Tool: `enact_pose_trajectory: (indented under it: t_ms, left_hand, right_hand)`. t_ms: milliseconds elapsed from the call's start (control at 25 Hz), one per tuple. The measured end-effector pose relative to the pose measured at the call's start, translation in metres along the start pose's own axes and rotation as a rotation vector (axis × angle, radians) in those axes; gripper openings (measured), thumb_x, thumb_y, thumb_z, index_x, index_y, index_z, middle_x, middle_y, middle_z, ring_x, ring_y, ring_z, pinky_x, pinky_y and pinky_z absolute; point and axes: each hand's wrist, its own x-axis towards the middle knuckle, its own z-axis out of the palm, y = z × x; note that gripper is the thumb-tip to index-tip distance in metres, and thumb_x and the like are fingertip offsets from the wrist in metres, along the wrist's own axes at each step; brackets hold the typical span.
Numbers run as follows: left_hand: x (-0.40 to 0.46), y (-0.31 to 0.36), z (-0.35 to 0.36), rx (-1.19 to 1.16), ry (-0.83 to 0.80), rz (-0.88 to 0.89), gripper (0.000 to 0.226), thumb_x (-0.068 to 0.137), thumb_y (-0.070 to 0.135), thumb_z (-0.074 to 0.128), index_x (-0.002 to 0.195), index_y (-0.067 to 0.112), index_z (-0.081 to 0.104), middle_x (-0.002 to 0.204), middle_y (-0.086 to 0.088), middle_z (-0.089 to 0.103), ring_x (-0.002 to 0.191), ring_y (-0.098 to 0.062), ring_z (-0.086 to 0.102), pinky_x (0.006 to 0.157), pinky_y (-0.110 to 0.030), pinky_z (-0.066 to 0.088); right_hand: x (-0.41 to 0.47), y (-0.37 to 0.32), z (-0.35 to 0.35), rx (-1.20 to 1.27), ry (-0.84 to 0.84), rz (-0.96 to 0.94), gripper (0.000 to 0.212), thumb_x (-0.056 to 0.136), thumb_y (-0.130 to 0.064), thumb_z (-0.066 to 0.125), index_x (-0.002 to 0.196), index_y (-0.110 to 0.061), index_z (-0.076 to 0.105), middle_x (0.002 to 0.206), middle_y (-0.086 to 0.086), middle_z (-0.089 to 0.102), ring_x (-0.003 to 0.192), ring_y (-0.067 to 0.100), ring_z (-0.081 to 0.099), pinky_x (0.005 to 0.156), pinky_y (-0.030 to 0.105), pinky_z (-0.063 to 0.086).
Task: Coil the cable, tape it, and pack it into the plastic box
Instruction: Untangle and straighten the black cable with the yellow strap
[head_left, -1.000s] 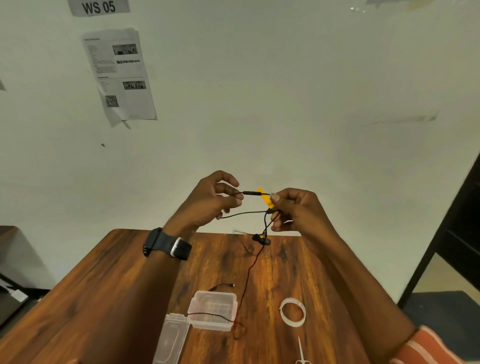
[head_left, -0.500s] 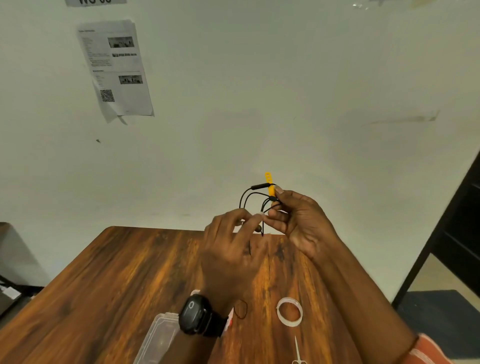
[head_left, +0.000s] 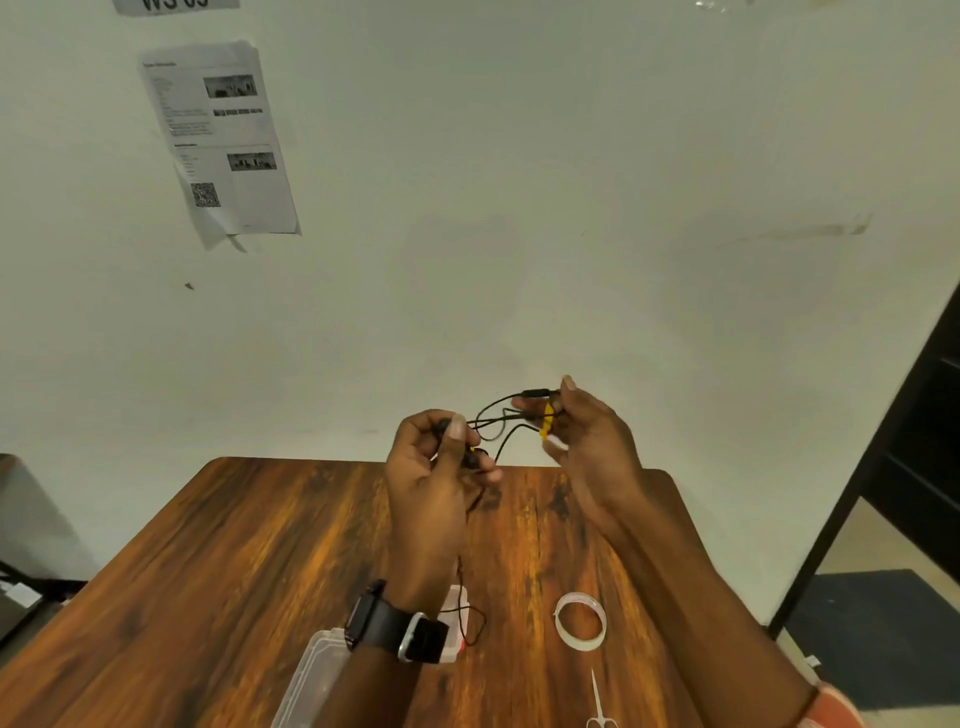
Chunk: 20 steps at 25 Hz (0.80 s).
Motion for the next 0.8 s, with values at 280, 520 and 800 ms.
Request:
enact_pose_trajectory:
  t_ms: [280, 520, 800]
  left_hand:
    - [0.019, 0.015, -0.016, -0.192, -0.058, -0.248, 0.018, 0.1, 0.028, 0.052, 0.086, 0.017, 0.054, 0.058, 0.002, 0.044, 0.042, -0.009, 0.038, 0.038, -0.021, 0.038]
    - [0.031, 0.021, -0.046, 0.091, 0.08, -0.096, 0.019, 0.101, 0.036, 0.05, 0.095, 0.019, 0.053, 0.053, 0.006, 0.04, 0.037, -0.007, 0.032, 0.035, -0.019, 0.03]
    - [0.047, 0.034, -0.102, 0.218, 0.327, -0.065, 0.024, 0.104, 0.033, 0.046, 0.113, 0.012, 0.051, 0.065, 0.001, 0.037, 0.044, -0.007, 0.033, 0.036, -0.019, 0.026]
  right_hand:
    - [-0.011, 0.019, 0.004, 0.25, -0.341, 0.249, 0.038, 0.086, -0.012, 0.069, 0.123, -0.018, 0.059, 0.09, 0.014, 0.074, 0.057, 0.018, 0.063, 0.042, 0.021, 0.044]
    - [0.0, 0.028, -0.011, -0.46, 0.064, -0.229, 0.012, 0.093, -0.011, 0.062, 0.094, -0.023, 0.066, 0.069, -0.002, 0.073, 0.048, 0.007, 0.065, 0.045, 0.015, 0.044]
    - [0.013, -0.005, -0.06, 0.525, 0.221, 0.246, 0.02, 0.096, -0.012, 0.041, 0.095, -0.01, 0.061, 0.043, 0.001, 0.047, 0.037, 0.015, 0.051, 0.055, 0.032, 0.059]
